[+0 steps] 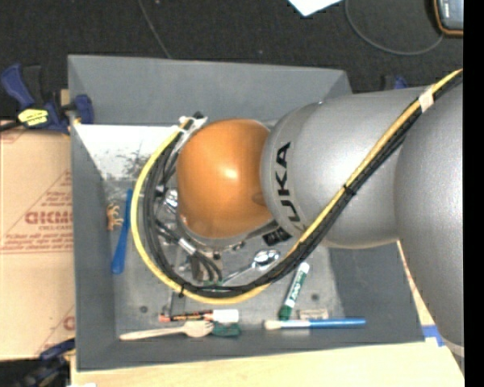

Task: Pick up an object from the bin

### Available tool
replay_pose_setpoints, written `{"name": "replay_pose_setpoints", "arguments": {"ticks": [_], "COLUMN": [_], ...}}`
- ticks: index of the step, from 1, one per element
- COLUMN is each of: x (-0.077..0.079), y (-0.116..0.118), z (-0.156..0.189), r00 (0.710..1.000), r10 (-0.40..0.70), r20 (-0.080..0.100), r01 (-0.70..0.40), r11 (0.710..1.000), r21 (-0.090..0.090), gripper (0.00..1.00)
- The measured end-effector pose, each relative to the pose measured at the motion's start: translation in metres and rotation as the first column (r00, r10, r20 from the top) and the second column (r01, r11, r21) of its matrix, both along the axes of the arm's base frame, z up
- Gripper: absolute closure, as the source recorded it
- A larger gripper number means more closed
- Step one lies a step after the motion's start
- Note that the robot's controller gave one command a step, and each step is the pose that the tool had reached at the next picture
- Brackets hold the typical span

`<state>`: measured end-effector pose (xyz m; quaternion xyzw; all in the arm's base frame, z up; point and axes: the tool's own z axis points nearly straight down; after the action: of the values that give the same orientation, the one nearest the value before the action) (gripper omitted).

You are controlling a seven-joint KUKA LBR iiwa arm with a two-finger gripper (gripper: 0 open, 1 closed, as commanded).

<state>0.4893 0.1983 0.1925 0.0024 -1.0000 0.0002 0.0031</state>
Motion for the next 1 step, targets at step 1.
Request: {"name": "replay_pose_setpoints", "arguments": {"ticks": [1], "x": [0.0020], "y": [-0.0012], "z": [0.0047], "r00": [1.000], "r10": [-0.007], "r20": [0.008], "r01": [0.007], "r11": [1.000], "r21": [0.002], "gripper": [0.00]}}
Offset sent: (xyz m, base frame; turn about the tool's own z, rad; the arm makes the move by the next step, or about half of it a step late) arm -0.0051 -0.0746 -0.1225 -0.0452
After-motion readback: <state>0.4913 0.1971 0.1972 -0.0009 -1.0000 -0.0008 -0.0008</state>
